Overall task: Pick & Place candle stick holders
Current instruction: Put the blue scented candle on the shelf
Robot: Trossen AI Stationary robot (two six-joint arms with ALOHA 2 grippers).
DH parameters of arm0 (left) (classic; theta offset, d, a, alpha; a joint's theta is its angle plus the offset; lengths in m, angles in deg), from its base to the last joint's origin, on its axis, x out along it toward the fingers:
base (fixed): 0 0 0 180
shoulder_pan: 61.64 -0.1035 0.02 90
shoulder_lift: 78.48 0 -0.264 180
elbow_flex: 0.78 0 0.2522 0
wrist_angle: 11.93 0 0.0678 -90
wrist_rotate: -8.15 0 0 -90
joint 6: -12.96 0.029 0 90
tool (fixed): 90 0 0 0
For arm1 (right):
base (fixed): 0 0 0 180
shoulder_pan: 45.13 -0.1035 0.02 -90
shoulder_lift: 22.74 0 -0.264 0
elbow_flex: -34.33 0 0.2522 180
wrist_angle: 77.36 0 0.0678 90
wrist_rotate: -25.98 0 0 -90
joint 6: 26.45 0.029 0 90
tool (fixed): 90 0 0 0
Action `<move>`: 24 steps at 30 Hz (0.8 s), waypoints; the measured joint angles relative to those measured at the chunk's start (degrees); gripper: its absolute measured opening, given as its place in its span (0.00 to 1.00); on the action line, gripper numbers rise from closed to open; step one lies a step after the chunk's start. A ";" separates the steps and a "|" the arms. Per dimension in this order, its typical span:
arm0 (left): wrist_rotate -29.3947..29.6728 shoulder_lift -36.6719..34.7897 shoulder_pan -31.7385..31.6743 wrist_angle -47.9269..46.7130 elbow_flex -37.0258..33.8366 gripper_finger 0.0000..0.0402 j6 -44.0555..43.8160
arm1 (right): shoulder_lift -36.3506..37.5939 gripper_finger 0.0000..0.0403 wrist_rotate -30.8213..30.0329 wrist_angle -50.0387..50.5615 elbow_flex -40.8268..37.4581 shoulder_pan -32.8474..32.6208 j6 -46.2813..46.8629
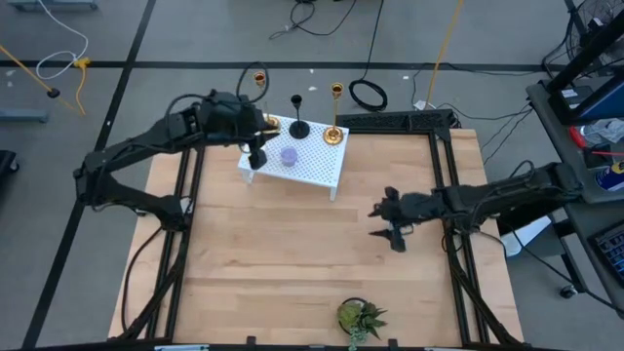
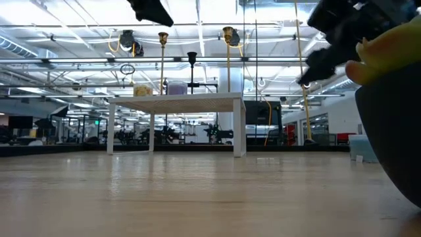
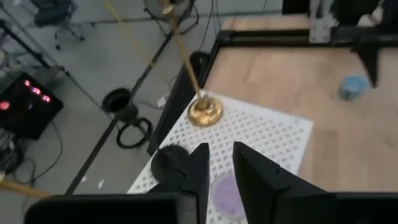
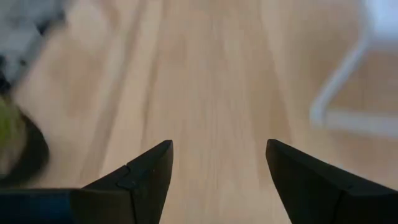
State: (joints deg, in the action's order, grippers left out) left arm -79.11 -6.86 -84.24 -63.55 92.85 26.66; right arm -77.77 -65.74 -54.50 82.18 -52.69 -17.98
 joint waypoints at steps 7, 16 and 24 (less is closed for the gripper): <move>-0.32 -2.24 4.97 9.36 -10.56 0.13 -0.38 | 0.00 0.63 -1.54 28.02 1.86 -6.97 13.11; -0.27 -2.45 9.09 18.40 -18.55 0.10 -0.82 | -0.22 0.57 -7.53 29.29 1.33 -10.44 14.27; -0.33 -2.45 10.48 18.44 -18.62 0.10 -1.49 | -0.26 0.47 -9.01 18.05 -1.99 -10.52 21.26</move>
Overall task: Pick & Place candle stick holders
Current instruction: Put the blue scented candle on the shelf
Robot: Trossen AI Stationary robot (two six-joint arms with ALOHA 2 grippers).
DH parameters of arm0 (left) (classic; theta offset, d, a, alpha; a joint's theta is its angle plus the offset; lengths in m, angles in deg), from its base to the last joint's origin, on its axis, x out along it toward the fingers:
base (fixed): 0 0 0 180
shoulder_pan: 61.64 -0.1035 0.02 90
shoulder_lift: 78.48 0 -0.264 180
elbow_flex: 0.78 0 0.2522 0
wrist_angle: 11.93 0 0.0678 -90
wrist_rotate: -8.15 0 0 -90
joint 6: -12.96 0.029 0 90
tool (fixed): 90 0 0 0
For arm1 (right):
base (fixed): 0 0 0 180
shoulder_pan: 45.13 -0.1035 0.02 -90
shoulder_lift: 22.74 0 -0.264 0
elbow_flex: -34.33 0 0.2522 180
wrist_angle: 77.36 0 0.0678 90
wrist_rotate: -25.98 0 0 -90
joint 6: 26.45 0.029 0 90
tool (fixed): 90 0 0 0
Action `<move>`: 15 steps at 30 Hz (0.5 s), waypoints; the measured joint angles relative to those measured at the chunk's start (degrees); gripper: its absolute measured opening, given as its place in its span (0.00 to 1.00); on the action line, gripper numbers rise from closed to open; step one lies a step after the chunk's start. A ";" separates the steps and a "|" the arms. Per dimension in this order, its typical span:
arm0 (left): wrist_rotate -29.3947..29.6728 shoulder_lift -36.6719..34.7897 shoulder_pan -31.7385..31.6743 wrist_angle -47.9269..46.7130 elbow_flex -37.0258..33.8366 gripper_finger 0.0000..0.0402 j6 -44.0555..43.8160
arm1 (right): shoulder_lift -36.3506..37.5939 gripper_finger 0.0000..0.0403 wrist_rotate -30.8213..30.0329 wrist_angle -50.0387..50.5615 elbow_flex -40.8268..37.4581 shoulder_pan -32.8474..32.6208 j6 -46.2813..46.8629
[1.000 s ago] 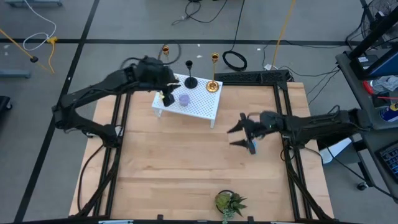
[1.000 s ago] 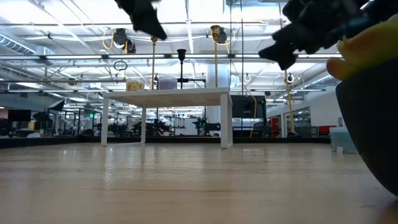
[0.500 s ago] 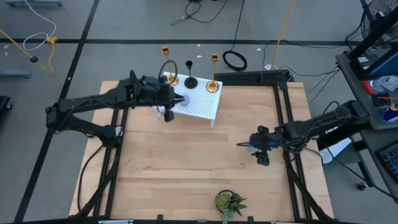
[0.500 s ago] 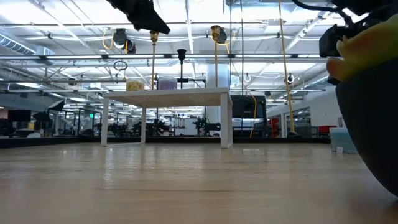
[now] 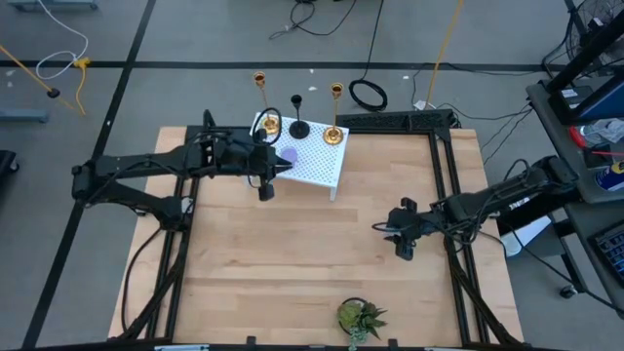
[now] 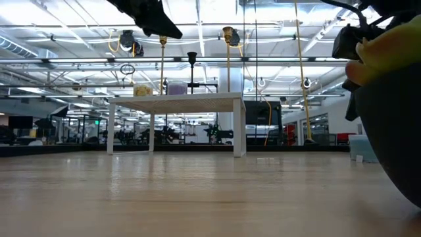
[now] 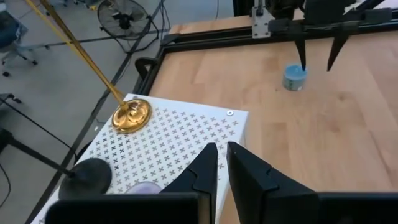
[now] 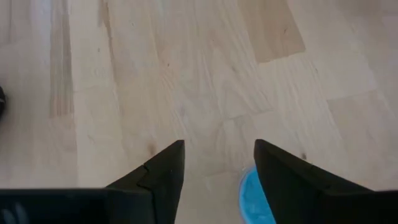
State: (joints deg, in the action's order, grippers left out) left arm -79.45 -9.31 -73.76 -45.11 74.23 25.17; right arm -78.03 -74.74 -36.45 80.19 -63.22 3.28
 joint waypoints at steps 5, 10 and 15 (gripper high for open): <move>-1.28 0.00 0.00 0.00 0.00 0.10 -0.32 | -0.94 0.40 0.00 0.03 0.00 -0.15 2.60; -1.27 0.00 0.00 -0.20 0.00 0.10 -0.36 | -4.04 0.36 -0.01 4.05 0.00 -0.01 5.77; -1.32 0.00 0.00 -0.24 0.00 0.10 -0.32 | -7.06 0.34 -0.05 3.42 -0.02 -0.02 5.25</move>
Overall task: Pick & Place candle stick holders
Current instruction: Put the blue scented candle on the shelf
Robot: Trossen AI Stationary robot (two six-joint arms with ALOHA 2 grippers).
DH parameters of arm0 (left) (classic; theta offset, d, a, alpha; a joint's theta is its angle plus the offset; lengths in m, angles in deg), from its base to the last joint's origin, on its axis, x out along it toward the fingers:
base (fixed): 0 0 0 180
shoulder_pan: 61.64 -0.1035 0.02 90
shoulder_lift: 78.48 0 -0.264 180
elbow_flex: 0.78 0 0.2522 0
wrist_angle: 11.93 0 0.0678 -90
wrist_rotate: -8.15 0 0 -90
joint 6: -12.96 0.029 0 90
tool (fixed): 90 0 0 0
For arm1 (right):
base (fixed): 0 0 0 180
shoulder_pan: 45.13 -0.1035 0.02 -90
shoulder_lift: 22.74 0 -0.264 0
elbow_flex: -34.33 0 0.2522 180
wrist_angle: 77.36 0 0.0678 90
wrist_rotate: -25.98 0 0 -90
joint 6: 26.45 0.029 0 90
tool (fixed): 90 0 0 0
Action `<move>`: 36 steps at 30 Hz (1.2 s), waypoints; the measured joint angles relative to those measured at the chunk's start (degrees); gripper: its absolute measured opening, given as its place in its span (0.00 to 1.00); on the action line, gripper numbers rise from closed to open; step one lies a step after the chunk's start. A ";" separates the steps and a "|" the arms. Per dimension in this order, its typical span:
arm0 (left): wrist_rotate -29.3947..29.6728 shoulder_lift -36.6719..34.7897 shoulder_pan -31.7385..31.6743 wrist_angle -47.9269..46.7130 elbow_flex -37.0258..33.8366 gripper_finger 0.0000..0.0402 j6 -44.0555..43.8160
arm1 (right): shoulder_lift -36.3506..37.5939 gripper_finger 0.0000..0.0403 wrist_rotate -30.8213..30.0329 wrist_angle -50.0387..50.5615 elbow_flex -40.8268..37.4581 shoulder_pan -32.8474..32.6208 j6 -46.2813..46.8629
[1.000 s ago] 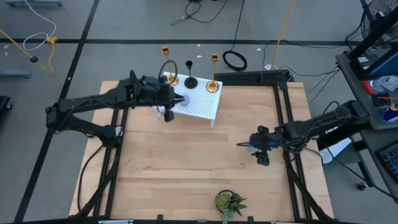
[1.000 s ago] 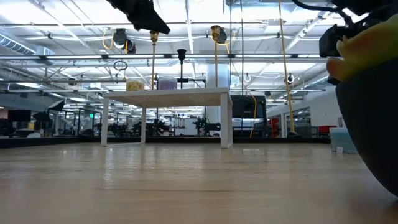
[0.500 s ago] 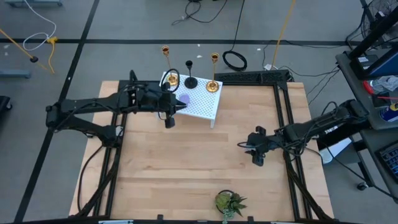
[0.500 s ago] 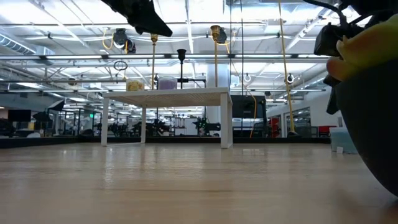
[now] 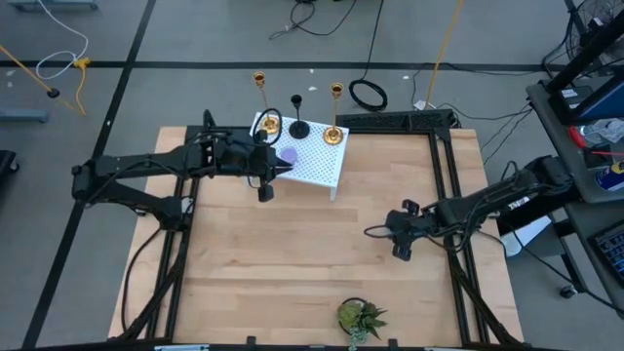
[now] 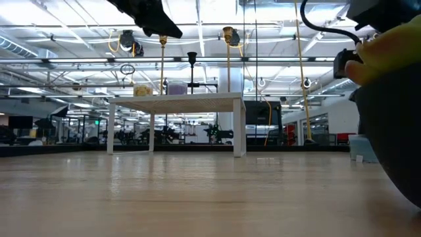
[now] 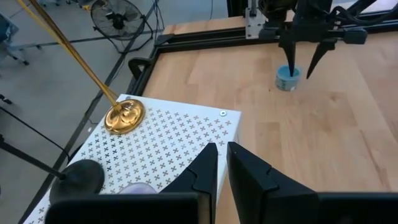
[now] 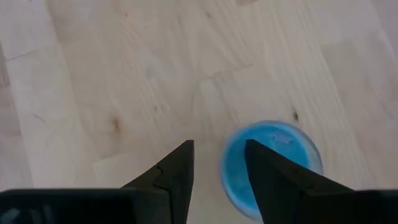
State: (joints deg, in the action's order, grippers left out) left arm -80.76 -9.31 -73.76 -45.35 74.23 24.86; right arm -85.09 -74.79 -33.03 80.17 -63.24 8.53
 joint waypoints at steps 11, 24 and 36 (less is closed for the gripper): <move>-0.02 0.00 0.00 -0.31 0.00 0.10 -0.04 | -0.48 0.32 -2.77 -0.69 0.00 0.53 -2.67; -0.04 0.00 0.00 -0.31 0.00 0.10 -0.20 | -0.40 0.01 1.80 0.30 0.10 0.91 -4.24; -0.04 0.00 0.04 -0.31 0.00 0.10 -0.54 | 4.01 0.01 6.03 0.45 2.32 0.76 -8.82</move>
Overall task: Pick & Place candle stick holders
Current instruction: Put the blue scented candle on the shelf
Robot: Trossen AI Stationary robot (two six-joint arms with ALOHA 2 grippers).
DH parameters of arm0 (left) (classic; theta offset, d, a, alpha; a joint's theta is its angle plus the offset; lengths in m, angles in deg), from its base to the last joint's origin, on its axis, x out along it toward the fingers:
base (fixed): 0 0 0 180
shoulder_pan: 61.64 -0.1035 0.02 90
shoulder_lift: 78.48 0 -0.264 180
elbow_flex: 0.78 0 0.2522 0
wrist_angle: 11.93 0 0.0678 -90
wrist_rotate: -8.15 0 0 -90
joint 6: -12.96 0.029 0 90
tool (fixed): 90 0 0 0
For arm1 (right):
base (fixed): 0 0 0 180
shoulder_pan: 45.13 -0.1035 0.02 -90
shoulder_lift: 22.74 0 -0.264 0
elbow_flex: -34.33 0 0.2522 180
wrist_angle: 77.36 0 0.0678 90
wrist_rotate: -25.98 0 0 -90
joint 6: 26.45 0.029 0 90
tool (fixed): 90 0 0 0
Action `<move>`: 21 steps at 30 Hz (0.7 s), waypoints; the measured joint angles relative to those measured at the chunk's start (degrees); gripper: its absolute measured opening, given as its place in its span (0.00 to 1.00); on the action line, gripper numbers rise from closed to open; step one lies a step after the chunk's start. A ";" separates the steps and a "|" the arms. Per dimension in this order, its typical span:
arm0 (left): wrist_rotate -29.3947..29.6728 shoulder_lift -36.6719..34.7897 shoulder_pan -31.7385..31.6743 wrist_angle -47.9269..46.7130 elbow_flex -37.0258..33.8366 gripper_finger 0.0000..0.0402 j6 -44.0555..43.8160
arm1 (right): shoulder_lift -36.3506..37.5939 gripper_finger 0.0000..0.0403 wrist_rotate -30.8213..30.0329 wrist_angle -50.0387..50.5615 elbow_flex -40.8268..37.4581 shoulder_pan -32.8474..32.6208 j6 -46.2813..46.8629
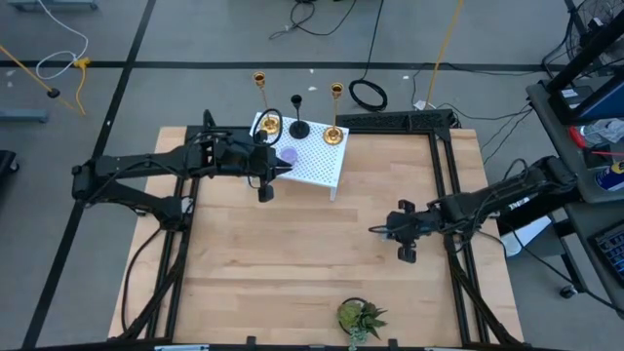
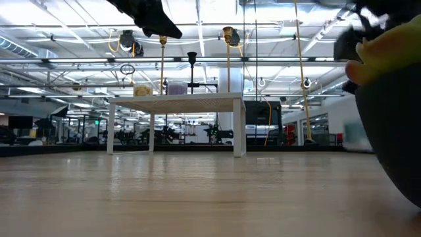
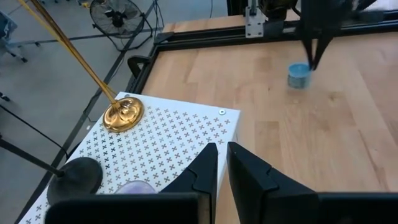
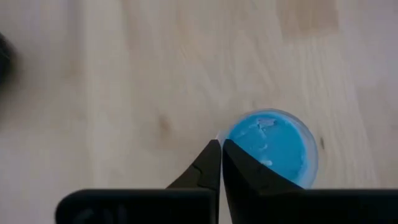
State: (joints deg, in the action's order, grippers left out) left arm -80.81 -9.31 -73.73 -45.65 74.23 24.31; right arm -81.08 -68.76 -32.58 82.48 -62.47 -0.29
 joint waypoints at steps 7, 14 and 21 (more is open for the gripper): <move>0.47 0.00 1.14 0.10 0.00 0.10 1.48 | 0.43 0.00 0.46 -3.44 9.48 0.12 -3.65; 0.52 0.00 2.21 0.35 0.00 0.10 2.03 | -9.69 0.00 0.51 -3.27 23.70 3.99 -22.62; 0.54 0.00 2.57 0.37 0.00 0.10 1.88 | -23.09 0.00 -0.06 -2.31 38.16 15.28 -40.23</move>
State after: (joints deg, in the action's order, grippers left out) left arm -80.27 -9.31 -71.16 -45.28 74.23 26.20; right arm -104.17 -68.82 -34.90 120.64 -47.19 -40.52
